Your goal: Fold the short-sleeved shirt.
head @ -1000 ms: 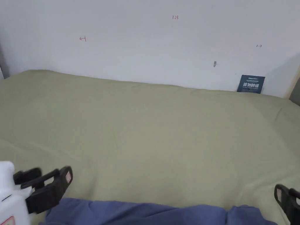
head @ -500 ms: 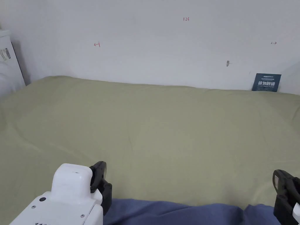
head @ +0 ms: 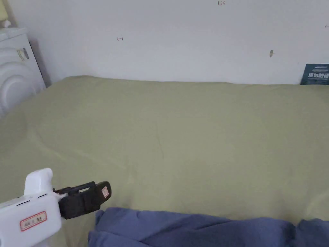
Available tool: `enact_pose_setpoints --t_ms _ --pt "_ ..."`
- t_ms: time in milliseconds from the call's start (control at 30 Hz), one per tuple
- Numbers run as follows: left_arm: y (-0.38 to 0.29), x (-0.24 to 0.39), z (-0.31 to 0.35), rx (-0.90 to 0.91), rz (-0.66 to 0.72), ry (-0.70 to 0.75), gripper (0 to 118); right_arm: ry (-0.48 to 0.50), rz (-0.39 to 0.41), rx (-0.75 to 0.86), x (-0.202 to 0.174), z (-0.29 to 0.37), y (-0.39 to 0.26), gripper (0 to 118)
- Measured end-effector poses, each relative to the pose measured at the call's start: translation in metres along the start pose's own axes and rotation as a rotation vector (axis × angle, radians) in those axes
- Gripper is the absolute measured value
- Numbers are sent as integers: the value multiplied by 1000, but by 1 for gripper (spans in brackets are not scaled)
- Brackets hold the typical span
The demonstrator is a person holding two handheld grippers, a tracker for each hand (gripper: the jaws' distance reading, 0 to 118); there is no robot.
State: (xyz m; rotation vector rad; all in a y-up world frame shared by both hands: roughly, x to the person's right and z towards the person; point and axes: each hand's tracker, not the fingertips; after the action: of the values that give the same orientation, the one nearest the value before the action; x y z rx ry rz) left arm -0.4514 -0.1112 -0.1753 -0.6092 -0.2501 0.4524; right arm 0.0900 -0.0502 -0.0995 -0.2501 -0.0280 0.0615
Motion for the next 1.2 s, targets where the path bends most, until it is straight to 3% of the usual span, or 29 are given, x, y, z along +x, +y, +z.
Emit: enact_pose_setpoints --t_ms 100,233,400,533,567,600,667,767,1000,1200 --pt "-23 -32 -16 -125 178 104 113 4 -25 -22 3 -3 -3 0" --pt "-54 -68 -39 -172 386 -41 112 4 -42 -36 7 -4 -7 0" --pt "-79 -70 -66 -245 475 -62 112 9 -55 -63 11 -4 -10 0" --pt "-83 -51 -67 -221 415 -28 109 4 -77 -79 16 -4 -15 0" --pt "-82 -46 -68 -236 397 -9 101 4 -85 -88 17 -5 -16 0" --pt "-81 -40 -65 -245 369 36 75 5 -91 -96 17 -5 -17 0" --pt "-81 -31 -63 -263 291 123 13 8 -100 -99 16 -5 -19 0" --pt "-88 -35 -71 -283 377 65 13 17 -105 -105 13 -7 -22 0" --pt "-65 -22 -53 -210 361 29 13 28 -128 -104 16 2 -20 0" --pt "-33 67 -43 -172 -9 -57 13 10 -149 -79 26 9 -13 0"
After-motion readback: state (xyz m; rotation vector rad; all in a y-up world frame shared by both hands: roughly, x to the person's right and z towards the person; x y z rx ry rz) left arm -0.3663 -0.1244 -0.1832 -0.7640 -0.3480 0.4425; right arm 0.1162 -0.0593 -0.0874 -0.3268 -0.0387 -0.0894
